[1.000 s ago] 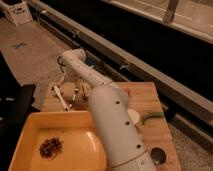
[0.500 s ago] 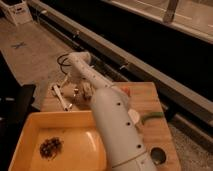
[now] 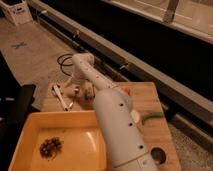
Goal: Place fork in table surface
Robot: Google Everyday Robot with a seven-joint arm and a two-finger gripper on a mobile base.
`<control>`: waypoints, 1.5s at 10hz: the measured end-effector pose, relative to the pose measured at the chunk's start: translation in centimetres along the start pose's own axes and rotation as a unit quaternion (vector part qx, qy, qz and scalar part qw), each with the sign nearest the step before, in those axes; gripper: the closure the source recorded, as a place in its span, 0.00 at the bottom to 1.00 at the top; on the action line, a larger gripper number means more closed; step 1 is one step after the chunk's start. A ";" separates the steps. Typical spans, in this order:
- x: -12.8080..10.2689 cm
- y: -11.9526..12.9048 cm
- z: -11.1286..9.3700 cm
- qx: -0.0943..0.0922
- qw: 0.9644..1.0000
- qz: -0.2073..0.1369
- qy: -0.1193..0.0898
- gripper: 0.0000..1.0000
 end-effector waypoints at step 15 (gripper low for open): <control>0.8 -1.0 2.2 -0.007 1.000 -0.005 -0.010 0.94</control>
